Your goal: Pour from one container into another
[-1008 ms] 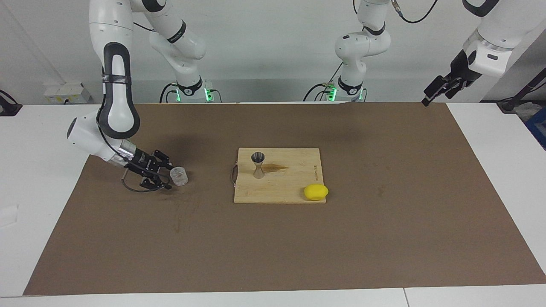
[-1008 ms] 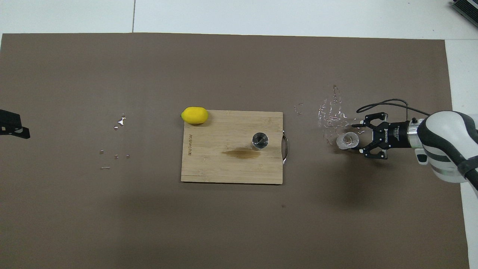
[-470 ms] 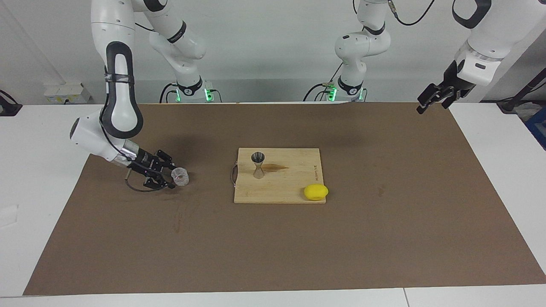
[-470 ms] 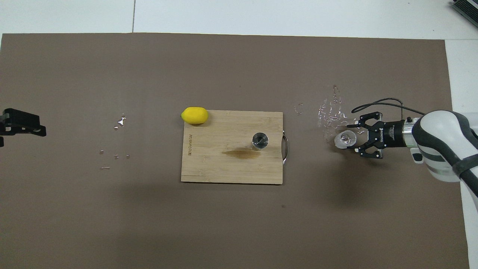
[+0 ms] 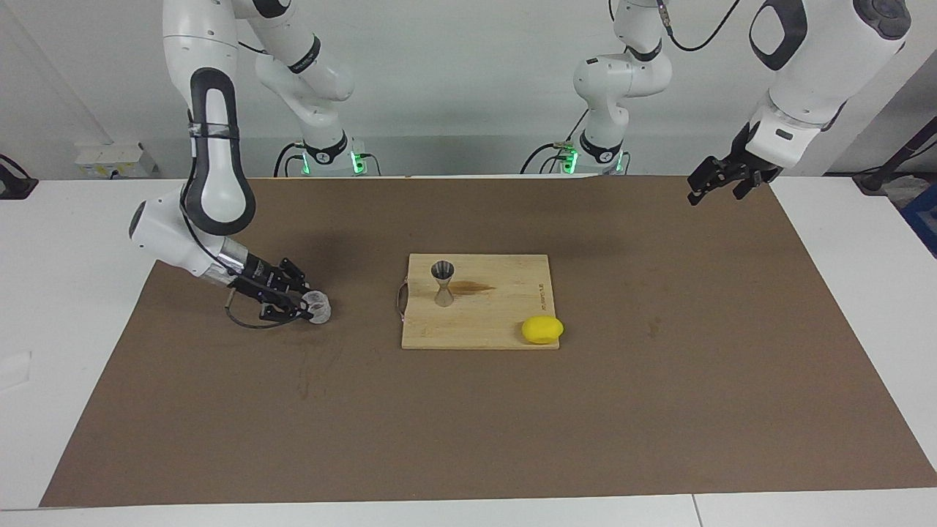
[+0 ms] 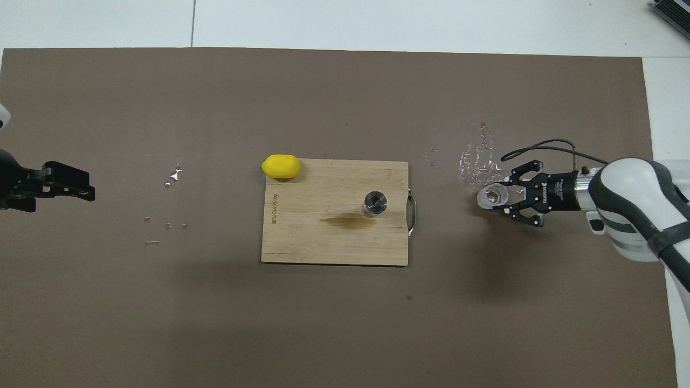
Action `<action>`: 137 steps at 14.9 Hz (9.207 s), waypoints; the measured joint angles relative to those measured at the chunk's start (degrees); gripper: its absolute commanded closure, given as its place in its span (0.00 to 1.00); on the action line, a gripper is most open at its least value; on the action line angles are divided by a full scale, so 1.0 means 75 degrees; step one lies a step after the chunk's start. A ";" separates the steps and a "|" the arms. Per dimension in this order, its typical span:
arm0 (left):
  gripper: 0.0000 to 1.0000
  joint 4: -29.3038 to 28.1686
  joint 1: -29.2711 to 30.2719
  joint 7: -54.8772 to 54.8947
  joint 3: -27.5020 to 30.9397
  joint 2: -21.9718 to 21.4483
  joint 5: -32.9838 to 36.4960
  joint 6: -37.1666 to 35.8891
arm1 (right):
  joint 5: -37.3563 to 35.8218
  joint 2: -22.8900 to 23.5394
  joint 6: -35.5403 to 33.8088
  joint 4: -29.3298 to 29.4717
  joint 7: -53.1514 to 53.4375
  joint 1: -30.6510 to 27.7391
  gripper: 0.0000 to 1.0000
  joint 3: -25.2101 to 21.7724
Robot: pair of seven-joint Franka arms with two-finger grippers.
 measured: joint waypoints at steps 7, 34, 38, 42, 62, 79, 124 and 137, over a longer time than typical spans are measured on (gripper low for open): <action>0.00 -0.0115 0.0036 0.0007 0.0105 -0.0066 0.0029 -0.0052 | -0.0189 -0.0419 -0.0062 0.0665 0.1214 0.1051 1.00 0.0016; 0.00 -0.0154 0.0034 0.0064 0.0102 -0.0248 0.0688 0.0267 | -0.7026 0.0171 -0.2039 0.3576 0.4565 0.4880 1.00 0.0036; 0.00 -0.0154 0.0037 0.0065 0.0125 -0.0259 0.0692 0.0268 | -0.7620 0.0172 -0.2096 0.3581 0.4569 0.5152 1.00 0.0037; 0.00 -0.0155 0.0033 0.0065 0.0108 -0.0259 0.0692 0.0260 | -0.7856 0.0174 -0.2111 0.3581 0.4569 0.5177 1.00 0.0035; 0.00 -0.0157 0.0021 0.0066 0.0062 -0.0259 0.0693 0.0258 | -0.4158 0.0388 -0.2109 0.3331 0.2807 0.2713 1.00 -0.0056; 0.00 -0.0157 0.0021 0.0066 0.0062 -0.0259 0.0693 0.0258 | -0.1854 0.0939 -0.2577 0.1860 -0.1770 0.0344 1.00 -0.0059; 0.00 -0.0157 0.0021 0.0066 0.0062 -0.0259 0.0693 0.0258 | -0.6325 -0.2183 -0.4233 0.3703 -0.5182 0.1809 0.00 -0.0031; 0.00 -0.0157 0.0021 0.0066 0.0061 -0.0259 0.0693 0.0258 | -0.6244 -0.2194 -0.4318 0.3631 -0.5191 0.1759 0.00 -0.0020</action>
